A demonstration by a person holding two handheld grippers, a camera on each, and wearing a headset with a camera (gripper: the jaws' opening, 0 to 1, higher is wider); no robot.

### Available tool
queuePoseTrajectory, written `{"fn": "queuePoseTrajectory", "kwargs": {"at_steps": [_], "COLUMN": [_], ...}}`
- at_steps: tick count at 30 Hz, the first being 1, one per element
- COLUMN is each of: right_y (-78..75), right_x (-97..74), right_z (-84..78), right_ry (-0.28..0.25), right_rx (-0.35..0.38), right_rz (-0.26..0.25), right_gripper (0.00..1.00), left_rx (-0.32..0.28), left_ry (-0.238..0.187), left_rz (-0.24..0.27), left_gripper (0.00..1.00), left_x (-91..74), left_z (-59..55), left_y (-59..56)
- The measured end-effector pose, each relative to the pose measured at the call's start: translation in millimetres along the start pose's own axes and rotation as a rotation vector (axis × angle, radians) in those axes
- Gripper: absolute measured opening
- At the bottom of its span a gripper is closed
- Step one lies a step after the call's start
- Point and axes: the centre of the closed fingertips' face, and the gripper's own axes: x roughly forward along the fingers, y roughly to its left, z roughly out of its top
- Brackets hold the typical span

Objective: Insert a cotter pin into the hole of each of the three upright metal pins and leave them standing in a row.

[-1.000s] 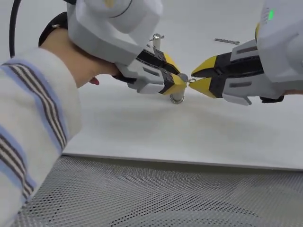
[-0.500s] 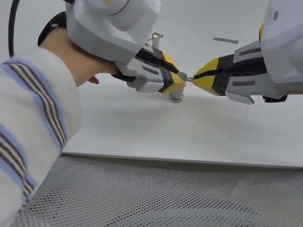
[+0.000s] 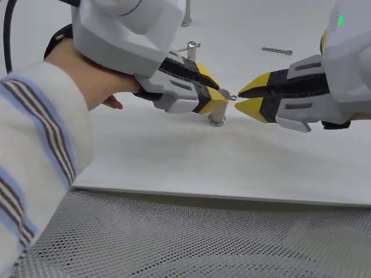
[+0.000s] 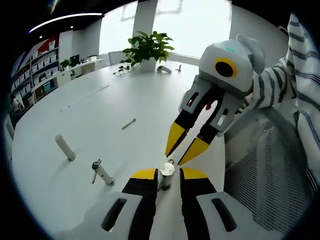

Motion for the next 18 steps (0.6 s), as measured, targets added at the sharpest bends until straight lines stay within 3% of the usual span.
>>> {"fn": "queuePoseTrajectory", "kwargs": {"at_steps": [5,9,13,16,18], "right_y": [6.3,7.3,8.9,10.8,11.5], "right_x": [6.6,11.4,18.3,24.2,28.1], "right_z": [0.2,-0.6,-5.3,-9.4,-10.7], "right_ry": [-0.051,-0.085,-0.086,-0.087,-0.092], "right_rx": [0.088,0.135,0.162,0.184,0.204], "right_rz": [0.037,0.055,0.071,0.089,0.098], "right_gripper": [0.27,0.26,0.27,0.27,0.27], "left_rx": [0.058,0.06,0.103,0.086,0.017], "left_ry": [-0.013,-0.032,-0.001,0.0,-0.057], "left_rz": [0.043,0.068,0.156,0.148,0.129], "left_gripper": [0.34,0.59,0.75,0.8,0.86], "left_x": [-10.4,-16.3,-20.9,-23.1,-22.8], "left_z": [-4.4,-10.5,-20.1,-26.2,-21.4], "left_y": [0.4,-2.6,0.1,-2.6,-6.9]}}
